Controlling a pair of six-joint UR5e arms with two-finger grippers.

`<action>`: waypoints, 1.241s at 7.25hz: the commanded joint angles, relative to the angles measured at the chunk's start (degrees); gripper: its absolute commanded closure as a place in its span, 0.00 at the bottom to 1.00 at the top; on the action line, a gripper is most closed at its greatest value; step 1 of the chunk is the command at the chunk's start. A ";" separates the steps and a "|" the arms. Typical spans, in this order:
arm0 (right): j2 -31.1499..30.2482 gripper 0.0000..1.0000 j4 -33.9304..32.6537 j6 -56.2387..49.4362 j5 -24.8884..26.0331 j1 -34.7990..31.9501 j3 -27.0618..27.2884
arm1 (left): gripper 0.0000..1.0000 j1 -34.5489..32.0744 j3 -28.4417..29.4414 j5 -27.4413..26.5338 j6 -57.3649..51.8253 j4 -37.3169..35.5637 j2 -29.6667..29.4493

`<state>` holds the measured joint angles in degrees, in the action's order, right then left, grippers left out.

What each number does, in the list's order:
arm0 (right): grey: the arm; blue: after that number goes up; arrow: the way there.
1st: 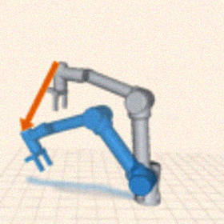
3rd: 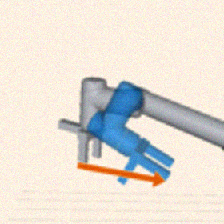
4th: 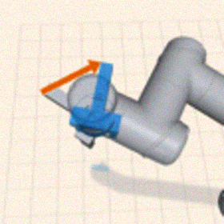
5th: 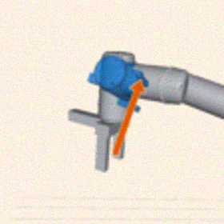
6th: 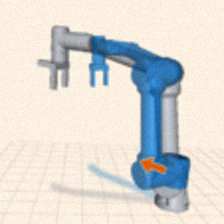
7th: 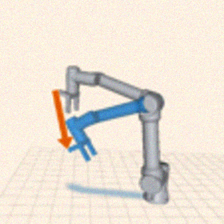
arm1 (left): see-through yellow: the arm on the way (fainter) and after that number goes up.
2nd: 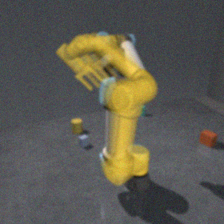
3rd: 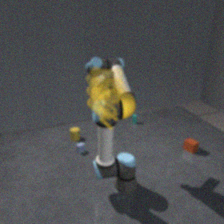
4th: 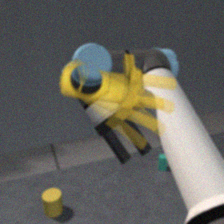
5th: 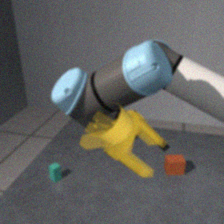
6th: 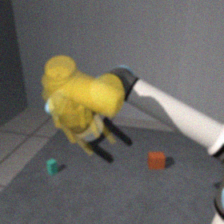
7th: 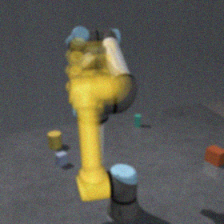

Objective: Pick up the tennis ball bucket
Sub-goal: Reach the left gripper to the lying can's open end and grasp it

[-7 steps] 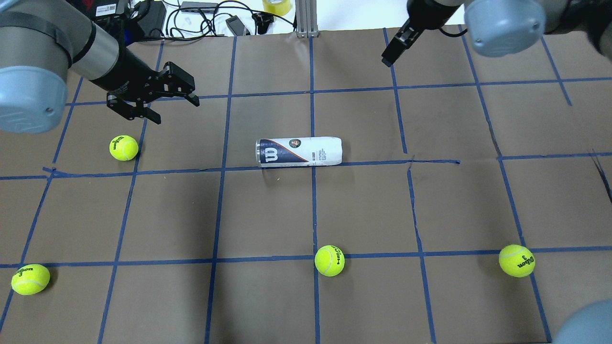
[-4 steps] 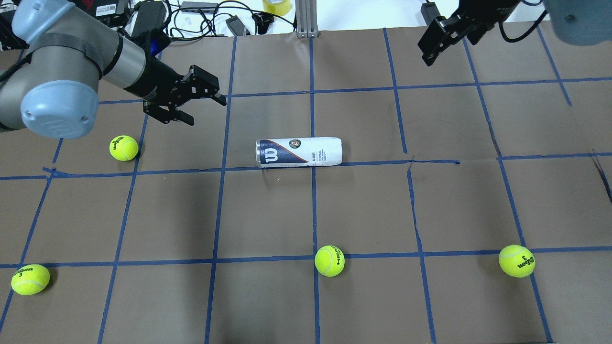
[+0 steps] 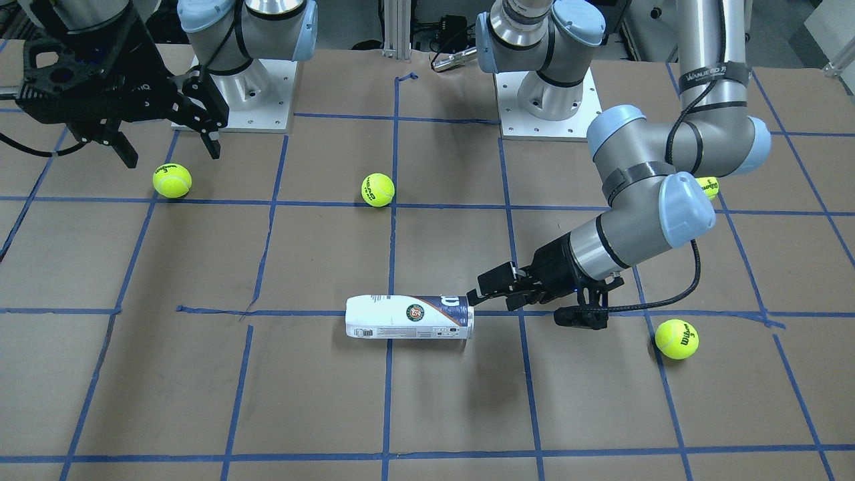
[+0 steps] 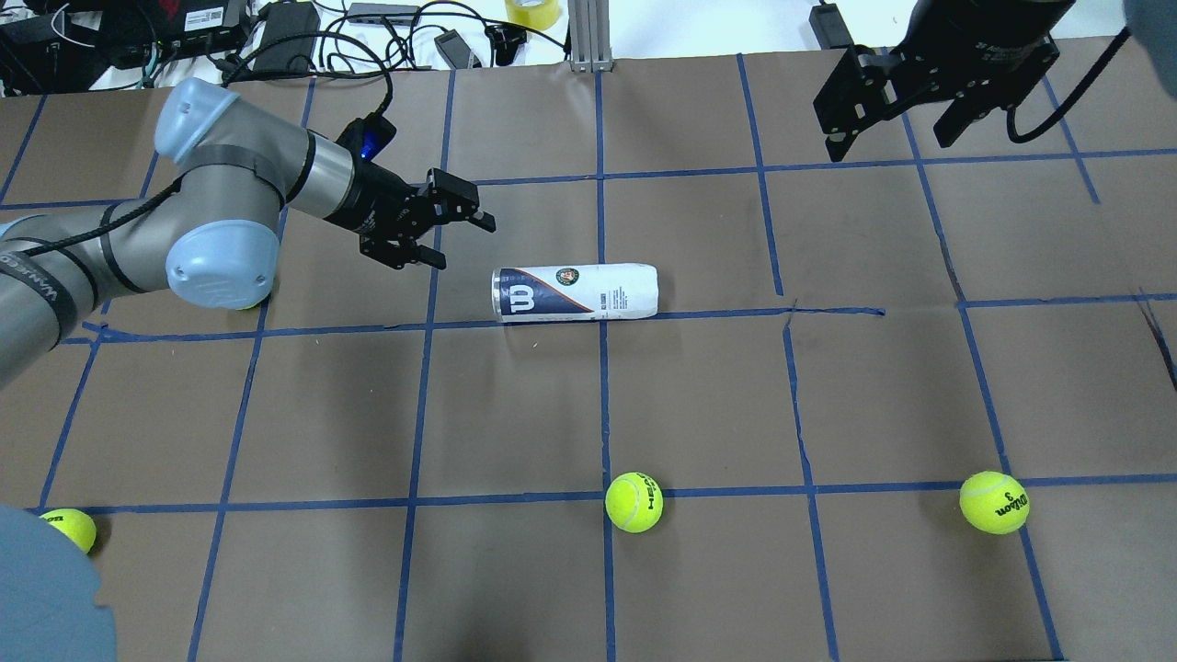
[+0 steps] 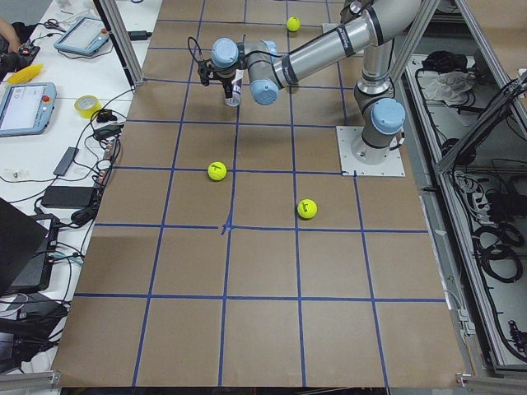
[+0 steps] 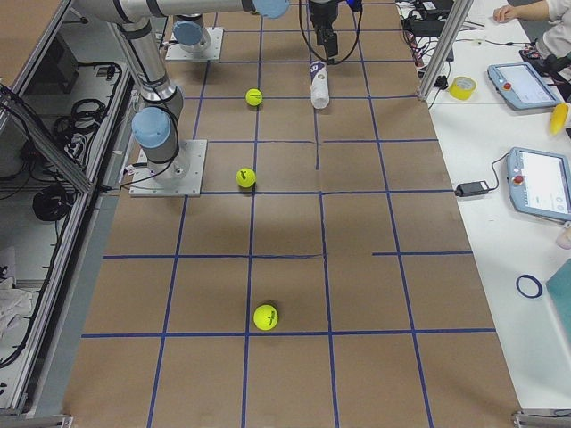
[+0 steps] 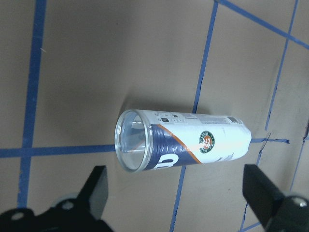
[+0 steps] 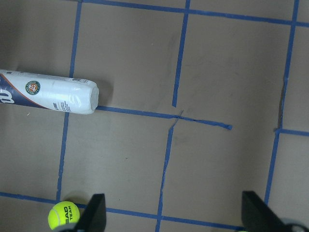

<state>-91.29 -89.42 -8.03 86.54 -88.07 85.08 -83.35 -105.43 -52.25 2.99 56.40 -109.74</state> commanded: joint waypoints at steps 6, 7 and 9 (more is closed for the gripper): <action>-1.96 0.00 -4.27 1.45 0.90 -0.17 0.79 | 0.34 -4.53 -0.04 5.67 3.33 -4.89 -9.44; -1.62 0.00 -3.66 1.44 0.91 -0.17 0.88 | 0.95 -4.72 0.23 5.41 5.69 -4.89 -9.27; -1.79 0.00 -3.83 2.22 0.21 -0.09 0.97 | 1.00 -4.98 2.14 5.58 19.44 -5.16 -7.87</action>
<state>-92.96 -93.22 -6.32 87.30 -88.19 85.99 -88.06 -104.68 -46.71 14.88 51.38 -118.36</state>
